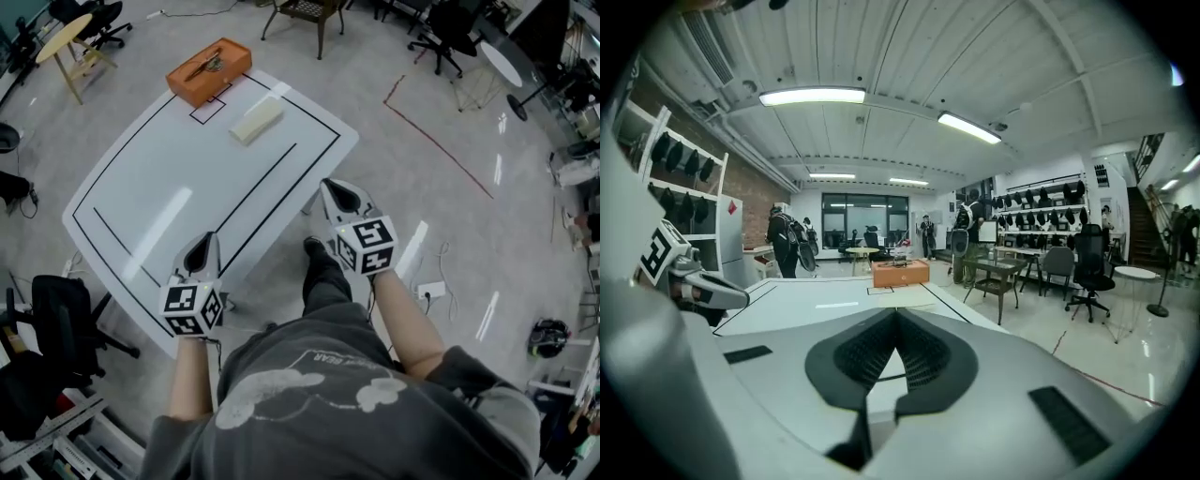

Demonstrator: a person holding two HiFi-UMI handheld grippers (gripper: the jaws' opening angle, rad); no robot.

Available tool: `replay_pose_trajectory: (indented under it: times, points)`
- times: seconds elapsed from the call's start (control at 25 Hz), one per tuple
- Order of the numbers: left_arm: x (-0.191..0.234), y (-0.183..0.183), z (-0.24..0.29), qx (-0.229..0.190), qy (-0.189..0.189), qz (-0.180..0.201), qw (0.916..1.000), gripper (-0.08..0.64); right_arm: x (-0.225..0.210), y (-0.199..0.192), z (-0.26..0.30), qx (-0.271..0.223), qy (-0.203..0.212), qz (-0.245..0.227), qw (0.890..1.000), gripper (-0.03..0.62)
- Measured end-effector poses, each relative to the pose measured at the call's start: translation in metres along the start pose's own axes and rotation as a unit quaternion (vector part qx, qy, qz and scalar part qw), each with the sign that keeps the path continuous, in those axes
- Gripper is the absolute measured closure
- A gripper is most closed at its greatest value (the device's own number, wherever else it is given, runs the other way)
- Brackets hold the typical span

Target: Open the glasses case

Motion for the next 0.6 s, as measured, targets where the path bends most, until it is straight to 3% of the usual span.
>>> replay_pose_trajectory:
  times: [0.16, 0.32, 0.6]
  points:
    - [0.011, 0.013, 0.039, 0.007, 0.048, -0.003, 0.9988, 0.557, -0.036, 0.015, 0.063, 0.000, 0.046, 0.001, 0.999, 0.591]
    - [0.014, 0.032, 0.080, 0.019, 0.096, -0.031, 0.9947, 0.557, -0.063, 0.029, 0.125, 0.027, 0.100, -0.021, 0.994, 0.591]
    - [0.018, 0.057, 0.144, 0.043, 0.152, -0.053, 0.9860, 0.557, -0.078, 0.041, 0.210, 0.083, 0.198, -0.061, 0.975, 0.591]
Point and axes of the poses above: the fingertips, and each gripper's own axes: z forward along the fingers, x to its left, y out of its top, the point moved 4 cm from there along -z, backward along the fingers, and after that the axes turned 9 degrees about z, right-handed, at the moved point
